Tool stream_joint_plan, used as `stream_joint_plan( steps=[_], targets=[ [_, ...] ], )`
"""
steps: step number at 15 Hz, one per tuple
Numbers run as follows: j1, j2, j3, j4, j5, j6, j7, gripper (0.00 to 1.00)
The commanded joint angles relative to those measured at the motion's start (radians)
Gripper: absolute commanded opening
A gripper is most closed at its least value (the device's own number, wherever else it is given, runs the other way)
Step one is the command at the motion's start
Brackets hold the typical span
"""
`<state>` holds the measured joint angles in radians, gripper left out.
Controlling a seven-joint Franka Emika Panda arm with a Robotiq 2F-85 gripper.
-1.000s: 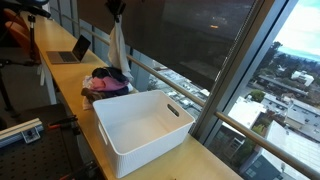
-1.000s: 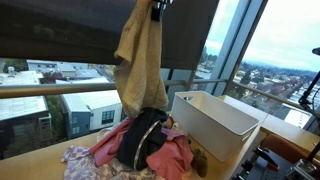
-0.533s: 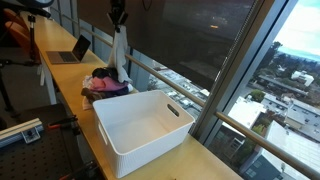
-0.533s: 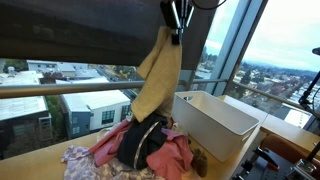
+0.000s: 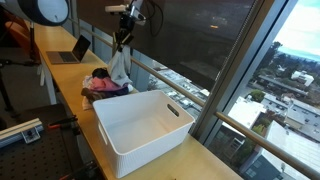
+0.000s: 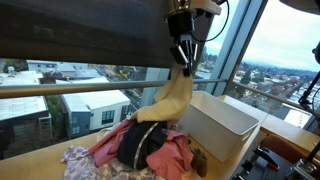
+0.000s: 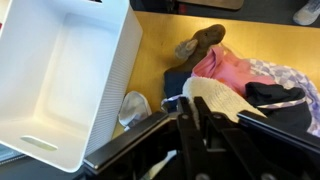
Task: Remove the items from the storage container and put them on the left side of the table.
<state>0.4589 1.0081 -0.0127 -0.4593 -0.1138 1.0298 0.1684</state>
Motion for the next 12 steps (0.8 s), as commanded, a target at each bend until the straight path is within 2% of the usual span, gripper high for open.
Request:
stream_joint_plan(
  steps=[1, 8, 9, 12],
  targets=[
    [-0.046, 0.057, 0.016, 0.041, 0.019, -0.037, 0.002, 0.44],
    [-0.156, 0.143, 0.003, 0.042, 0.029, -0.013, 0.012, 0.95],
    [-0.180, 0.150, 0.002, 0.043, 0.032, 0.003, 0.012, 0.99],
    [-0.259, 0.160, 0.004, 0.033, 0.049, 0.045, 0.001, 1.00]
  ],
)
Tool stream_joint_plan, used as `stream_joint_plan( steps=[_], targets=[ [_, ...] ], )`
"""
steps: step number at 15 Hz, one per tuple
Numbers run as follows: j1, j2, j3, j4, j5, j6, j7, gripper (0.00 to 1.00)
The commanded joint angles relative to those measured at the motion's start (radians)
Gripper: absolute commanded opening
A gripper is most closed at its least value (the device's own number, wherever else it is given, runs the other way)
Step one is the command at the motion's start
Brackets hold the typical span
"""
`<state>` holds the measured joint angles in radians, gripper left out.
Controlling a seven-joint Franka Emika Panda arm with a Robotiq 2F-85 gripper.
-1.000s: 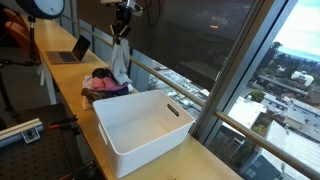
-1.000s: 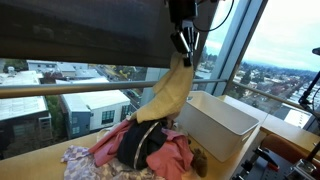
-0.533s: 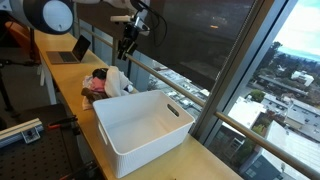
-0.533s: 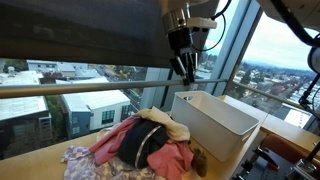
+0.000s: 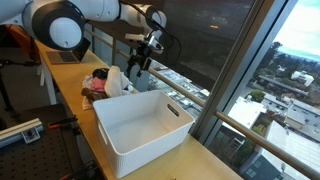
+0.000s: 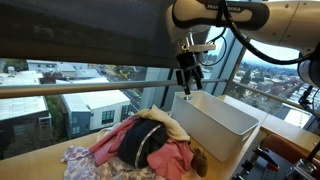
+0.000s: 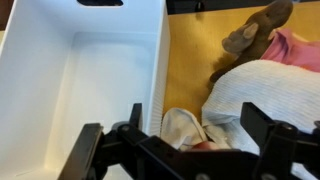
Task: Remove the items from the storage container and put them on the left side of the table.
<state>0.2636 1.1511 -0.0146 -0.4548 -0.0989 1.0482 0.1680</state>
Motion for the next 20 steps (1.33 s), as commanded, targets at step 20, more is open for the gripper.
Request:
stream_joint_plan(
  steps=[20],
  targets=[
    [-0.212, -0.004, 0.017, -0.007, 0.092, 0.055, -0.095, 1.00]
  ],
)
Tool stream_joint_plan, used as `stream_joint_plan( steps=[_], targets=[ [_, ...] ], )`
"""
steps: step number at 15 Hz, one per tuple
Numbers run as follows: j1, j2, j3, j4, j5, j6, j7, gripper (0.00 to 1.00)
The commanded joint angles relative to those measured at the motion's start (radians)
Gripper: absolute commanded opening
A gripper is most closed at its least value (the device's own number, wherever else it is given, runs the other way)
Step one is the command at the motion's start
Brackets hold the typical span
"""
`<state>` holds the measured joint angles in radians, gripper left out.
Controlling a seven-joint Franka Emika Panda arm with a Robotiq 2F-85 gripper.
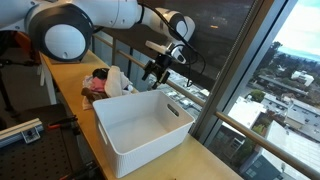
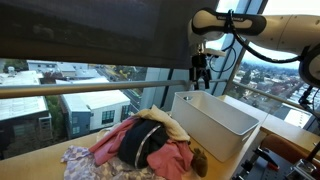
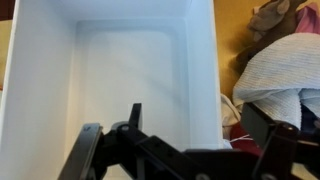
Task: Remove the items from the storage container and put them on the left side of the table.
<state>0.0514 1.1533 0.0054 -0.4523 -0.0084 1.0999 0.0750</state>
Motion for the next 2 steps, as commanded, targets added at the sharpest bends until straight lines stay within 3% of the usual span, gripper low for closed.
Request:
stream_joint_plan(
  steps=[1, 2],
  targets=[
    [0.000, -0.006, -0.003, -0.010, 0.002, 0.004, -0.002, 1.00],
    [0.000, -0.006, -0.003, -0.010, 0.002, 0.004, -0.002, 1.00]
  ],
)
